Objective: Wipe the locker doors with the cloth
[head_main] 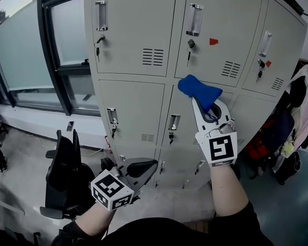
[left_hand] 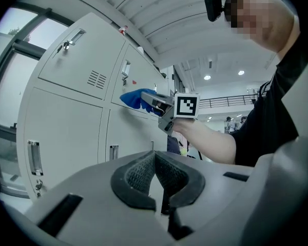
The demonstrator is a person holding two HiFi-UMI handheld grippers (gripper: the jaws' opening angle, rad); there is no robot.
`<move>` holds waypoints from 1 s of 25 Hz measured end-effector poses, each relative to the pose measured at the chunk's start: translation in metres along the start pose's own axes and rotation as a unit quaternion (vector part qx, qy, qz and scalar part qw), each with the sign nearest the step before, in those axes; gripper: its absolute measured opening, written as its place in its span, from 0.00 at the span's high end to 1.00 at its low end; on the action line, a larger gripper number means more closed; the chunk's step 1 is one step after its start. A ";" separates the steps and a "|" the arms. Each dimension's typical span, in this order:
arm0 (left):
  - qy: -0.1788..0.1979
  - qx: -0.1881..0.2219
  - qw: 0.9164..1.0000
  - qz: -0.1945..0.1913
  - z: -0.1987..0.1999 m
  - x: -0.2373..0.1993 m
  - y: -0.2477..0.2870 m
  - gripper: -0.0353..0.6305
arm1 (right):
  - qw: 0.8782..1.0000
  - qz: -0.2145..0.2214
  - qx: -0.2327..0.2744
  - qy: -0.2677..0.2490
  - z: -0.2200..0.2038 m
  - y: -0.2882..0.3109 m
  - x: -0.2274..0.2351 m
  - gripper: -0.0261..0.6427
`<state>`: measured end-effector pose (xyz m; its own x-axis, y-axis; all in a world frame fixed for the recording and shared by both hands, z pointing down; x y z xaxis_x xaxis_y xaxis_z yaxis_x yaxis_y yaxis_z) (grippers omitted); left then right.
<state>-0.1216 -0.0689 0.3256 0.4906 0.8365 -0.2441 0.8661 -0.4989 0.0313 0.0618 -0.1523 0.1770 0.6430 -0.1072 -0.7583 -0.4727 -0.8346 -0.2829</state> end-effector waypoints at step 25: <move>0.010 0.011 0.999 0.029 0.035 -0.030 0.050 0.94 | 0.994 0.061 -0.034 -0.078 -0.072 0.064 -0.051 0.86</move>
<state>-0.0968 -0.1267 0.3003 0.5425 0.8099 -0.2230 0.8336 -0.5518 0.0242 0.0421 -0.2392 0.2397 0.4795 -0.1287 -0.8681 -0.4961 -0.8557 -0.1471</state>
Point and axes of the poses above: the fingertips, and each gripper's own axes: y forward along the fingers, x to its right, z out of its top, the point moved 7 cm from there along -y, backward along the fingers, and after that the axes turned 12 degrees about -y, right-handed, at the moved point
